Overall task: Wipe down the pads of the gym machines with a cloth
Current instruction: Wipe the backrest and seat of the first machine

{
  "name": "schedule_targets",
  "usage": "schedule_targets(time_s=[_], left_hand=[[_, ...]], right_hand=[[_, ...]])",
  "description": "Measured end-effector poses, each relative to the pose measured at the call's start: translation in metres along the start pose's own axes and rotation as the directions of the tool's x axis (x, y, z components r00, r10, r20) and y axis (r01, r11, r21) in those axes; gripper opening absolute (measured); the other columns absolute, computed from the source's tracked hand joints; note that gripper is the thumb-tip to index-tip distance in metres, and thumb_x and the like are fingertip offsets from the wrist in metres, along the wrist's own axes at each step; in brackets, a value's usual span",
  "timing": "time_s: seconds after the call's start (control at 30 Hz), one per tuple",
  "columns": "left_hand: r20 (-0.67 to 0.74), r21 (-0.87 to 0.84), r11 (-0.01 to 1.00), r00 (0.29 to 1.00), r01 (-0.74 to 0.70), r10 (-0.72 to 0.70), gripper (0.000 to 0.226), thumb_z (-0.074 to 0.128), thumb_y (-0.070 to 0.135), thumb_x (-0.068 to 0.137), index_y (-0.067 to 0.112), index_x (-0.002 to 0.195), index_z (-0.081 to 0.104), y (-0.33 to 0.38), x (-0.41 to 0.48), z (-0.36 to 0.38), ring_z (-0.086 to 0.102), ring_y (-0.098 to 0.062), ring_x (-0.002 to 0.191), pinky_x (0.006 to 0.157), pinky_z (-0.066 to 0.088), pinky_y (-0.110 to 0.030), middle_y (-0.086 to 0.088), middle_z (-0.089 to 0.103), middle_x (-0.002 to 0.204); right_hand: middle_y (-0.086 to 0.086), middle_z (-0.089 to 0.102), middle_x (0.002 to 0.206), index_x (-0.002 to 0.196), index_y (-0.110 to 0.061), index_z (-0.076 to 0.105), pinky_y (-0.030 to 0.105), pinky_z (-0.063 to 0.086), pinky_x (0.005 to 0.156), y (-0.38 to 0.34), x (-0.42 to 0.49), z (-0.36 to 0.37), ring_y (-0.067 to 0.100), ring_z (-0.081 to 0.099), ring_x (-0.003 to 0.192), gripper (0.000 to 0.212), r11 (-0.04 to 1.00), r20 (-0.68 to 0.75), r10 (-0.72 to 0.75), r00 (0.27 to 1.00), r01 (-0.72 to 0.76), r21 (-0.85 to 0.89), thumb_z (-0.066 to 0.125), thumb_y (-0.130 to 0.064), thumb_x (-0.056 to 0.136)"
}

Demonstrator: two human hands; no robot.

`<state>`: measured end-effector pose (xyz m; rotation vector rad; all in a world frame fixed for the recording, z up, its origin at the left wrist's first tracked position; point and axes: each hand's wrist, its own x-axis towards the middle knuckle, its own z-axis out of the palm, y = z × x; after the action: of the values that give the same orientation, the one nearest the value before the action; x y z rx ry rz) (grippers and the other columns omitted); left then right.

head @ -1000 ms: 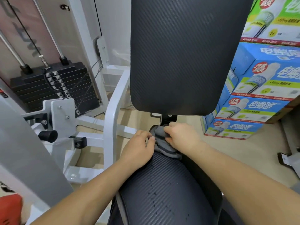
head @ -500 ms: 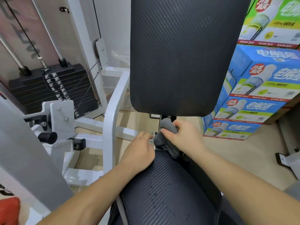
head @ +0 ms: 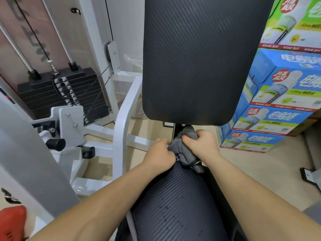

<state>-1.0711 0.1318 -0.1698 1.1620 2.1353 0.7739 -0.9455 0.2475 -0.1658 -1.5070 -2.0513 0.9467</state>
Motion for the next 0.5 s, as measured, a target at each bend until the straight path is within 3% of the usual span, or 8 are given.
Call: schedule_targets(time_s=[0.13, 0.2, 0.27, 0.4, 0.5], left_hand=[[-0.016, -0.001, 1.0, 1.0, -0.026, 0.026, 0.047, 0.051, 0.013, 0.093, 0.015, 0.139, 0.055, 0.007, -0.008, 0.006, 0.057, -0.026, 0.121, 0.106, 0.047, -0.037, -0.006, 0.054, 0.139], [-0.036, 0.004, 1.0, 0.999, -0.03, 0.03, 0.051, 0.052, 0.014, 0.096, 0.014, 0.147, 0.049, 0.003, -0.011, 0.002, 0.053, -0.022, 0.129, 0.108, 0.044, -0.033, -0.003, 0.05, 0.146], [-0.051, 0.008, 0.999, 0.998, -0.045, 0.045, 0.054, 0.053, 0.016, 0.098, 0.015, 0.151, 0.045, 0.0, -0.01, -0.003, 0.051, -0.019, 0.134, 0.111, 0.043, -0.032, -0.001, 0.046, 0.152], [-0.043, 0.007, 0.999, 0.998, -0.051, 0.051, 0.056, 0.055, 0.013, 0.097, 0.016, 0.152, 0.046, 0.001, -0.013, -0.008, 0.05, -0.019, 0.135, 0.112, 0.043, -0.032, -0.001, 0.046, 0.154], [-0.057, 0.01, 0.999, 0.997, -0.049, 0.049, 0.057, 0.056, 0.012, 0.095, 0.018, 0.151, 0.046, 0.0, -0.02, -0.013, 0.051, -0.019, 0.134, 0.109, 0.043, -0.029, -0.001, 0.045, 0.153]], right_hand=[[0.007, 0.067, 0.075, 0.073, -0.014, 0.064, 0.034, 0.048, 0.065, 0.01, 0.0, -0.016, 0.032, 0.065, 0.078, 0.027, 0.992, -0.054, 0.123, 0.991, -0.125, -0.028, 0.067, -0.04, 0.081], [0.009, 0.065, 0.071, 0.068, -0.013, 0.062, 0.037, 0.047, 0.065, 0.024, 0.002, -0.044, 0.033, 0.064, 0.076, 0.027, 0.982, -0.092, 0.178, 0.98, -0.171, 0.081, 0.07, -0.035, 0.08], [0.007, 0.061, 0.067, 0.066, -0.011, 0.061, 0.036, 0.045, 0.062, 0.03, -0.005, -0.067, 0.027, 0.061, 0.073, 0.028, 0.969, -0.032, 0.182, 0.983, -0.173, 0.176, 0.074, -0.03, 0.083], [-0.004, 0.066, 0.073, 0.081, -0.015, 0.068, 0.024, 0.045, 0.058, 0.0, -0.024, -0.05, 0.007, 0.06, 0.069, 0.019, 0.994, 0.174, -0.002, 0.985, -0.017, 0.108, 0.077, -0.03, 0.086], [-0.006, 0.062, 0.07, 0.078, -0.013, 0.063, 0.022, 0.043, 0.057, -0.023, -0.031, -0.01, 0.007, 0.057, 0.066, 0.024, 0.984, 0.244, -0.15, 0.958, 0.12, 0.134, 0.077, -0.031, 0.087]])
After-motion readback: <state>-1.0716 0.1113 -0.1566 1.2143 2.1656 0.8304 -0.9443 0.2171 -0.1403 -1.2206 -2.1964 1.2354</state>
